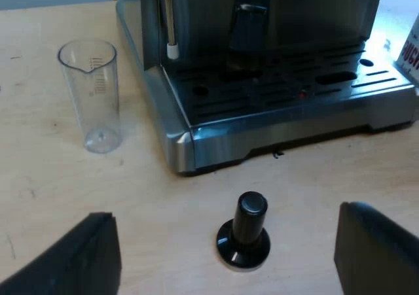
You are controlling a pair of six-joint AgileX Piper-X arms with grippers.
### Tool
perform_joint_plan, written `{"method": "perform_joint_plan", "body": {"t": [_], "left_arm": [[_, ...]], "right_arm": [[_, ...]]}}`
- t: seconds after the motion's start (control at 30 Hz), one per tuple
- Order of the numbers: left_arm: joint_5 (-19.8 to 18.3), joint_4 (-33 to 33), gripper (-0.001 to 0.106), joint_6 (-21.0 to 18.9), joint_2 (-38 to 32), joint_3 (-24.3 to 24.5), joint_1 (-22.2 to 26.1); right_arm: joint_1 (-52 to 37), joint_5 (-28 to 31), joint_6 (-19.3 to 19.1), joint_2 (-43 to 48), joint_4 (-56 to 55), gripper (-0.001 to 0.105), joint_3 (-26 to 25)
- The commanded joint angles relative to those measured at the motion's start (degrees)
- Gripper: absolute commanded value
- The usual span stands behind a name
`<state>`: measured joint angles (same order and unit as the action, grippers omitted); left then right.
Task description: Place mug into machine
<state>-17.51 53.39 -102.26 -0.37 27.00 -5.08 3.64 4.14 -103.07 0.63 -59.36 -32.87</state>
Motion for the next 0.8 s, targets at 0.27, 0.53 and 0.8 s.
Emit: {"method": "perform_joint_plan", "body": {"t": [0.27,0.53,0.8], "left_arm": [[-0.8,-1.5,0.069,0.8,0.7,5.1,-6.8],[-0.8,-9.0,0.069,1.4,7.1,8.0,-11.6],[-4.2,-15.7,0.069,2.0,14.9,9.3,-15.7]], "right_arm": [[-0.1,-0.8,-2.7,2.1,0.3,0.064,-4.1],[-0.1,-4.1,-4.3,-2.9,0.3,0.064,-7.0],[-0.1,-6.2,-9.9,-12.2,0.4,0.064,-12.0]]}}
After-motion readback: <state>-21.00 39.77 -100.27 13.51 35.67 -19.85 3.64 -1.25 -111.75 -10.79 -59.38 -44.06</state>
